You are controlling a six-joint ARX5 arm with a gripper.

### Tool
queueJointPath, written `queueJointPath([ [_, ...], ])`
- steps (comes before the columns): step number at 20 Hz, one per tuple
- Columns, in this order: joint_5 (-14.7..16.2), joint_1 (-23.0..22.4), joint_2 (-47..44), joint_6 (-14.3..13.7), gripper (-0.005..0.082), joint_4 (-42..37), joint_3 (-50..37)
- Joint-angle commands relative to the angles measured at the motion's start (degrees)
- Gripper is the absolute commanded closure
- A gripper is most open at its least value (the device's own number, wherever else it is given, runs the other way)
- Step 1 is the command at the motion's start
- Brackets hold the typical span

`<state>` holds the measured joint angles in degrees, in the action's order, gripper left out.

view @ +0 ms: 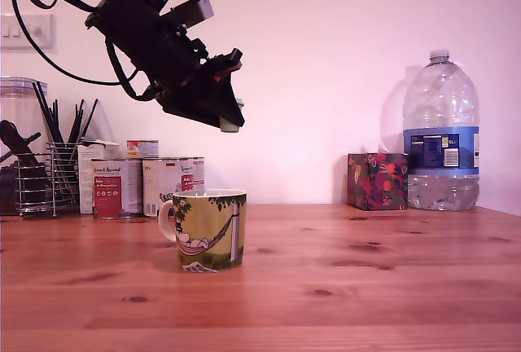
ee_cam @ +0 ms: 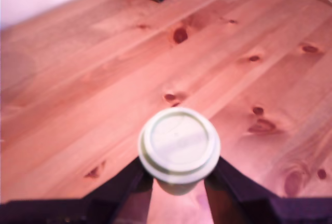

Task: Pick up the coffee capsules from the table one by one and drop them inside the nearest coffee cup

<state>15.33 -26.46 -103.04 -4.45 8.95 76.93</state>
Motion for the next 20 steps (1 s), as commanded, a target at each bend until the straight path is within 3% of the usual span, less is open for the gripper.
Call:
queueJointPath([
  [1, 0.09, -0.24, 0.74, 0.31, 0.0566, 0.57, -0.72],
  [6, -0.09, -0.24, 3.72, 0.26, 0.0566, 5.35, -0.74],
  [13, -2.62, -0.24, 7.89, -0.66, 0.0567, 11.98, -2.23],
  [20, -2.97, -0.35, 14.43, -0.57, 0.0567, 9.79, -11.69],
])
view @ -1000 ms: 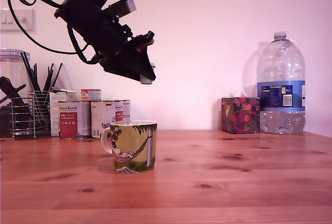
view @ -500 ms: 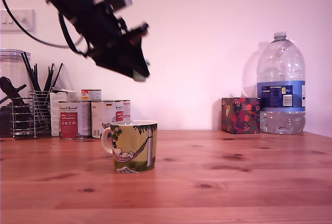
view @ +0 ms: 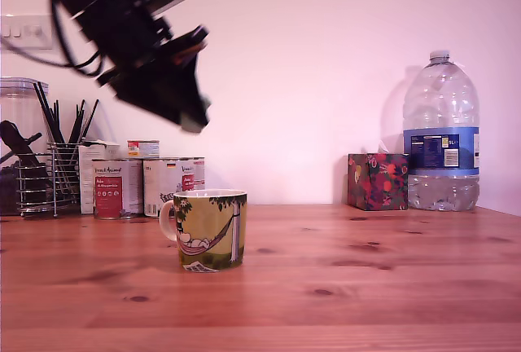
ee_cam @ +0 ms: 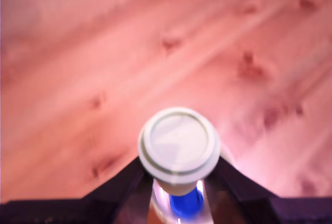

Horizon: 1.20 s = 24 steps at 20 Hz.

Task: Pick up the coffee capsules from the table one by one and drop them inside the nearest coffee cup

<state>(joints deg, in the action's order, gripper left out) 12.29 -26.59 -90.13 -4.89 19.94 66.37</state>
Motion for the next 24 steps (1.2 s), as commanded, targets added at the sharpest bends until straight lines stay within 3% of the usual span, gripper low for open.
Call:
queueJointPath([
  [1, 0.07, -0.22, 2.6, -0.11, 0.0567, -1.99, -2.71],
  [16, -1.01, -3.48, 3.8, -1.6, 0.0569, 0.15, -4.24],
  [24, -3.82, -4.52, -5.7, -3.15, 0.0569, 10.78, 6.12],
])
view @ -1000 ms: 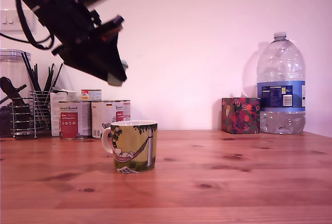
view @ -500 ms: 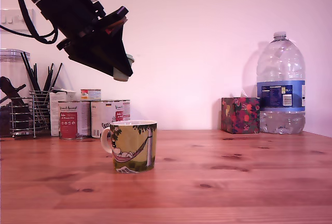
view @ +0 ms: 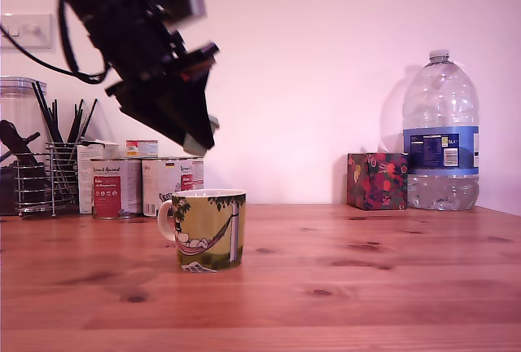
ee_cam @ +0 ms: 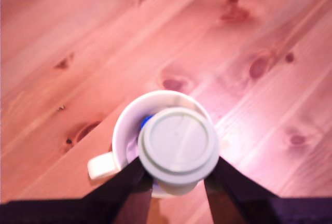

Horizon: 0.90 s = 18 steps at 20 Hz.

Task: Pick up the coffee capsules from the table one by one and drop them inside the nearest coffee cup

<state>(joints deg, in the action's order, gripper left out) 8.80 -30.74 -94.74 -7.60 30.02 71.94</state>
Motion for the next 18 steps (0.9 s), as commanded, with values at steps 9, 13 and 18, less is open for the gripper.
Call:
queueJointPath([
  [9, -2.05, -0.46, -16.02, -1.68, 0.0569, 19.06, 16.76],
  [13, -2.32, -0.92, -17.18, -1.9, 0.0569, 18.51, 17.05],
  [18, -2.25, -0.94, -17.18, -1.88, 0.0569, 18.1, 17.05],
])
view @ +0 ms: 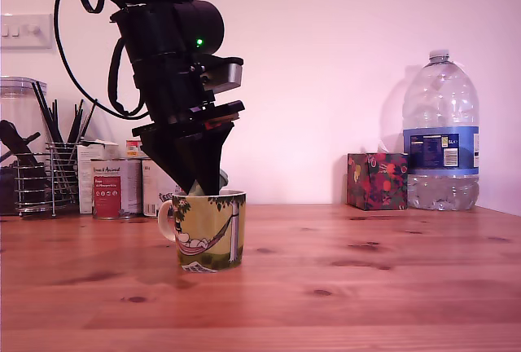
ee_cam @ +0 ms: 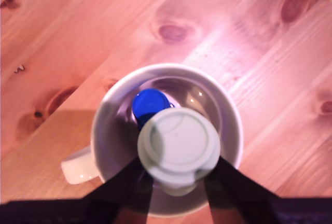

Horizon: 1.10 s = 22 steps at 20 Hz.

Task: Pick up the coffee capsules from the table one by one and drop them inside the nearest coffee cup

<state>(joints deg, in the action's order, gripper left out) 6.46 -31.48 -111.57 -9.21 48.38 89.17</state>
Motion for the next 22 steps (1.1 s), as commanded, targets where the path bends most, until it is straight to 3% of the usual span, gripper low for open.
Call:
queueJointPath([
  [1, 0.09, -0.2, -0.35, -0.24, 0.0569, -0.35, -0.17],
  [6, 0.07, -0.2, -0.35, -0.28, 0.0564, -0.63, -0.17],
  [7, 0.11, -0.2, -0.35, -0.33, 0.0488, -0.72, -0.17],
  [9, -0.09, -0.2, -0.35, -0.22, 0.0107, -0.79, -0.17],
  [10, -0.66, -0.2, -0.35, -0.24, -0.0018, -0.74, -0.17],
  [20, -0.94, -0.68, 1.73, -0.28, -0.0007, -2.01, -0.17],
  [22, -0.9, -0.83, 3.58, -0.59, 0.0086, -2.45, -0.17],
])
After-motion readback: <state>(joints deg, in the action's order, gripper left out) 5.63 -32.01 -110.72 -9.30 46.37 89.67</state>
